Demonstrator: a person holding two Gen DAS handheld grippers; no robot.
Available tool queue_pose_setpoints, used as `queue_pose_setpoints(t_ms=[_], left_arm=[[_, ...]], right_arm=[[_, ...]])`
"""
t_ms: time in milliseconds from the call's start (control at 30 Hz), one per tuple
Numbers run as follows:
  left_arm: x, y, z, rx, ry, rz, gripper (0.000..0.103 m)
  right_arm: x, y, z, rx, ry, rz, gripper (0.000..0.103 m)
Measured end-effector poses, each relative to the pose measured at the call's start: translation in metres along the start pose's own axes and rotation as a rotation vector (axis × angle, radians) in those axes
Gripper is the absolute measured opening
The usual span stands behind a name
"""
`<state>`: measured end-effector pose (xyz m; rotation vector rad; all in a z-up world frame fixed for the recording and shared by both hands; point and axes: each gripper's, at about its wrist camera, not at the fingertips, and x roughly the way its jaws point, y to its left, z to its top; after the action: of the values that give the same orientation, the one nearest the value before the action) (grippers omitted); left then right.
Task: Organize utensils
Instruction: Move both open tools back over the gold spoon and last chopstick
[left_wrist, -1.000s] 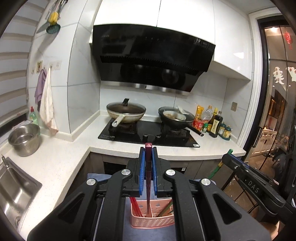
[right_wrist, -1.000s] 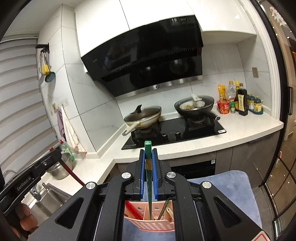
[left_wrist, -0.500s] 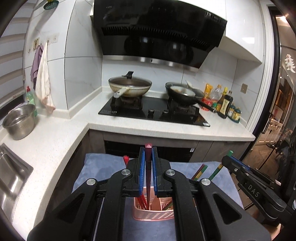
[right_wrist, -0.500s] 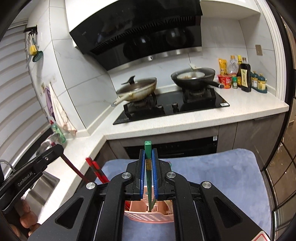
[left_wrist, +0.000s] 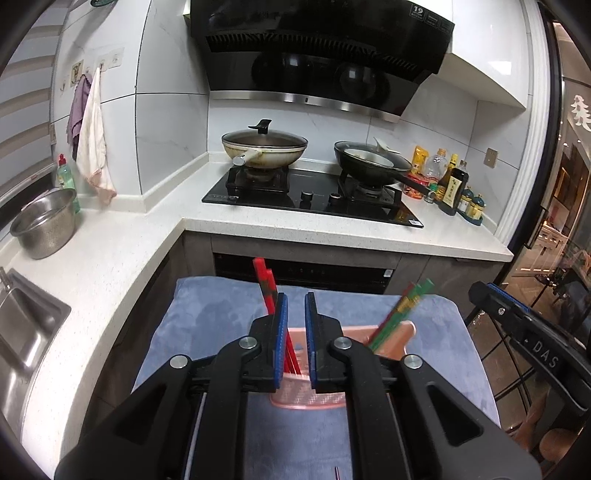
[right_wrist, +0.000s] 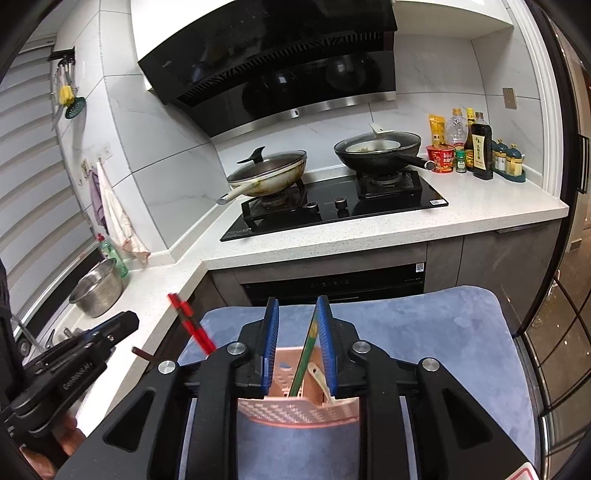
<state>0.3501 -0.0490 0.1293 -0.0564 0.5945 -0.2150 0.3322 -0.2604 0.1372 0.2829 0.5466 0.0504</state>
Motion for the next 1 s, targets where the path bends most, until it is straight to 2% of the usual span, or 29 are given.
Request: queue_pose_setpoints(t_ms=[200, 400, 667, 833, 1000], left_arm=[[-0.029, -0.001, -0.024, 0.011, 0.002, -0.002, 0.009], [-0.056, 0.000, -0.070, 0.053, 0.023, 0.054, 0.009], [-0.071, 0.014, -0.158, 0.075, 0.138, 0.118, 0.009], [-0.075, 0.021, -0.210, 0.059, 0.220, 0.120, 0.009], [-0.081, 0.022, -0.249, 0.073, 0.268, 0.124, 0.009]], right_arm=[[-0.033, 0.005, -0.030, -0.037, 0.009, 0.005, 0.022], [-0.066, 0.008, -0.084, -0.088, 0.055, -0.020, 0.022], [-0.095, 0.005, -0.174, -0.121, 0.173, -0.051, 0.022], [-0.106, 0.000, -0.224, -0.101, 0.252, -0.055, 0.022], [-0.115, 0.006, -0.270, -0.119, 0.317, -0.064, 0.022]])
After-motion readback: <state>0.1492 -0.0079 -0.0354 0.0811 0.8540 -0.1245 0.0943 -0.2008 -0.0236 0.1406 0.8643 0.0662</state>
